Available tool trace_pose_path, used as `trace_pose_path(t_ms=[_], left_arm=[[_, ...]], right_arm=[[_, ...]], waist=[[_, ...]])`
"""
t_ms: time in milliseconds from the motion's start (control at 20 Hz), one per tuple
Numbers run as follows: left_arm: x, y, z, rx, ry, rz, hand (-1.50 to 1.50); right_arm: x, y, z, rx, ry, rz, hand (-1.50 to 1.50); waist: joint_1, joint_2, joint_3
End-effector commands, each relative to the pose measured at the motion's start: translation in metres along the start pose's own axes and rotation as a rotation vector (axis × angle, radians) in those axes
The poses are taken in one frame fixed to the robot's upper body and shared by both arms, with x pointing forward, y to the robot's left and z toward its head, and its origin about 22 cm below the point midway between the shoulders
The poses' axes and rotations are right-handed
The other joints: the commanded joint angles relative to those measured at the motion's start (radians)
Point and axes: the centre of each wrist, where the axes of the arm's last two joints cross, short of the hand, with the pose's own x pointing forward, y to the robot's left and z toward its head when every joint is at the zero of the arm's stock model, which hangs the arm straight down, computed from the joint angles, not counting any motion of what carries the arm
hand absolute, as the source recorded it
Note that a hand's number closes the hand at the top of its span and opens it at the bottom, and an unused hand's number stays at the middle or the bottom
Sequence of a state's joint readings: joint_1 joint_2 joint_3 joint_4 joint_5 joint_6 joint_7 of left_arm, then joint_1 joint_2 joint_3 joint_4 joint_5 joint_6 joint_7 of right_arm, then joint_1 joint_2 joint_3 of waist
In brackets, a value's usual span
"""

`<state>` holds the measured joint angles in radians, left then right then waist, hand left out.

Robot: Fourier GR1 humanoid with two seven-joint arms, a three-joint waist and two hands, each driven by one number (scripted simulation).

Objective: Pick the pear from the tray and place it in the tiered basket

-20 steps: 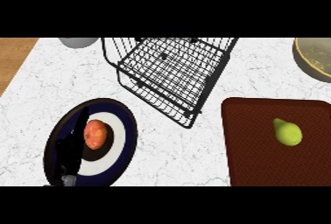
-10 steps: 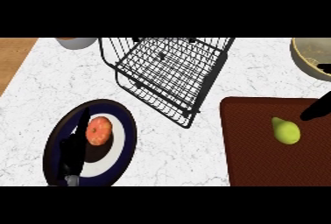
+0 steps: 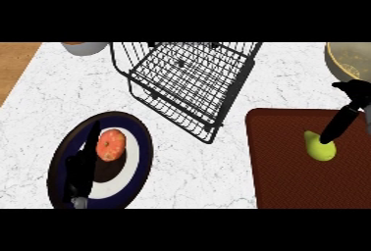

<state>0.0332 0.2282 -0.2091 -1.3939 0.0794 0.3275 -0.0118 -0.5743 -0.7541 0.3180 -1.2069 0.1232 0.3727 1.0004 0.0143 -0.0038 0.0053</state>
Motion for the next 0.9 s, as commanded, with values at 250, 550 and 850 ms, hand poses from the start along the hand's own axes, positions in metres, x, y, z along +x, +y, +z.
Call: trace_pose_path(t_ms=[250,550,850], left_arm=[[-0.02,0.005,0.001,-0.01,0.058,0.001,0.0],[-0.019,-0.006,0.003,-0.028,0.066,0.004,0.0],[-0.023,-0.008,0.024,-0.012,0.066,0.005,0.0]], right_arm=[[0.017,0.022,-0.014,0.1,0.098,0.066,-1.5],[0.041,0.027,-0.013,0.134,0.144,0.141,-1.5],[0.025,0.042,-0.031,0.223,0.203,0.206,-1.5]], waist=[[-0.008,0.005,-0.006],[-0.007,0.005,-0.006],[-0.008,0.002,-0.006]])
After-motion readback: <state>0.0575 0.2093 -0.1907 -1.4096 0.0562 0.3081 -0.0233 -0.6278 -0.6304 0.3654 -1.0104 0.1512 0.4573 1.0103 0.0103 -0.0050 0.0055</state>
